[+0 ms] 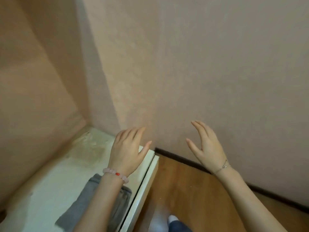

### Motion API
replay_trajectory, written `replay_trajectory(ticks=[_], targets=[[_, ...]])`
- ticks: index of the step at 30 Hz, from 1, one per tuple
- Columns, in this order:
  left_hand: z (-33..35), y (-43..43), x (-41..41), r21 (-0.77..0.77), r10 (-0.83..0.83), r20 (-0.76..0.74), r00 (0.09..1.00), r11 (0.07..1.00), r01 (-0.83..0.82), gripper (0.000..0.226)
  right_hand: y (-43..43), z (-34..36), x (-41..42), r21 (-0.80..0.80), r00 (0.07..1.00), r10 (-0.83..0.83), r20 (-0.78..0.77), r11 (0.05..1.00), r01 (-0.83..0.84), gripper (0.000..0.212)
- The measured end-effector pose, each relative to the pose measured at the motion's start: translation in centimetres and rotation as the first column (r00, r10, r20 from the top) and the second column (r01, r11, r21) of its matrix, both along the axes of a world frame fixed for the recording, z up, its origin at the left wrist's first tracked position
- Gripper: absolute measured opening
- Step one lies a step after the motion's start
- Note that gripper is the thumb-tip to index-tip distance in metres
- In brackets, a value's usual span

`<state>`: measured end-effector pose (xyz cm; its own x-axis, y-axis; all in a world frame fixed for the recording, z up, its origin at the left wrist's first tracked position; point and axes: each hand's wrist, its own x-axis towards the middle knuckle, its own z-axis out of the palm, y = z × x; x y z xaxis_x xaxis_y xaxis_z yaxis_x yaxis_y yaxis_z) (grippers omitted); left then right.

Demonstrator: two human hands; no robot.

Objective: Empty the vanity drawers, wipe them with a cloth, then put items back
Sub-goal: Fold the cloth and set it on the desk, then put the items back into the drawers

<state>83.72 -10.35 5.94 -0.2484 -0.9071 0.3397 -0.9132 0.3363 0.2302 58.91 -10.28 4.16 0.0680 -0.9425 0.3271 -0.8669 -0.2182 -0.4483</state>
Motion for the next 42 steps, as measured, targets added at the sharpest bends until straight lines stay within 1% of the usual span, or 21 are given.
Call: replay_trajectory(ticks=[4,9,13,20,24,31,34,38,42], targets=[[0.1,-0.4,-3.5,-0.004,-0.174,-0.027,0.984,0.985,0.174,0.049,4.7,0.3,-3.3,-0.004,0.983,-0.186,-0.006,0.983,0.186,0.058],[0.0,-0.1,-9.8,-0.032,-0.377,-0.048,0.925,0.926,0.376,0.05,11.1,1.2,-7.9,-0.036,0.912,-0.409,0.0,0.912,0.409,0.058],[-0.2,0.6,-15.5,-0.047,-0.518,-0.047,0.854,0.855,0.517,0.047,16.0,1.4,-11.4,-0.038,0.82,-0.573,-0.012,0.819,0.572,0.057],[-0.1,2.3,-26.7,-0.054,-0.728,-0.014,0.686,0.685,0.726,0.043,22.5,1.1,-17.8,-0.022,0.617,-0.786,-0.035,0.618,0.786,0.06],[0.2,3.7,-33.3,-0.04,-0.814,0.005,0.581,0.58,0.813,0.045,25.4,0.6,-22.0,-0.004,0.506,-0.862,-0.019,0.506,0.862,0.06],[-0.1,5.8,-42.6,-0.029,-0.89,0.024,0.456,0.455,0.89,0.045,29.3,-0.4,-28.4,0.023,0.36,-0.933,-0.008,0.36,0.933,0.059],[-0.6,7.1,-45.7,0.002,-0.912,0.019,0.41,0.41,0.912,0.046,31.2,-0.8,-29.9,0.036,0.301,-0.954,-0.01,0.301,0.953,0.059],[-1.2,9.0,-50.3,0.025,-0.95,0.018,0.313,0.313,0.949,0.046,33.8,-1.2,-32.0,0.061,0.211,-0.977,0.0,0.211,0.976,0.059],[-1.9,11.4,-55.7,0.061,-0.981,0.004,0.195,0.195,0.979,0.045,35.9,-1.7,-34.1,0.081,0.116,-0.993,0.025,0.117,0.99,0.058]])
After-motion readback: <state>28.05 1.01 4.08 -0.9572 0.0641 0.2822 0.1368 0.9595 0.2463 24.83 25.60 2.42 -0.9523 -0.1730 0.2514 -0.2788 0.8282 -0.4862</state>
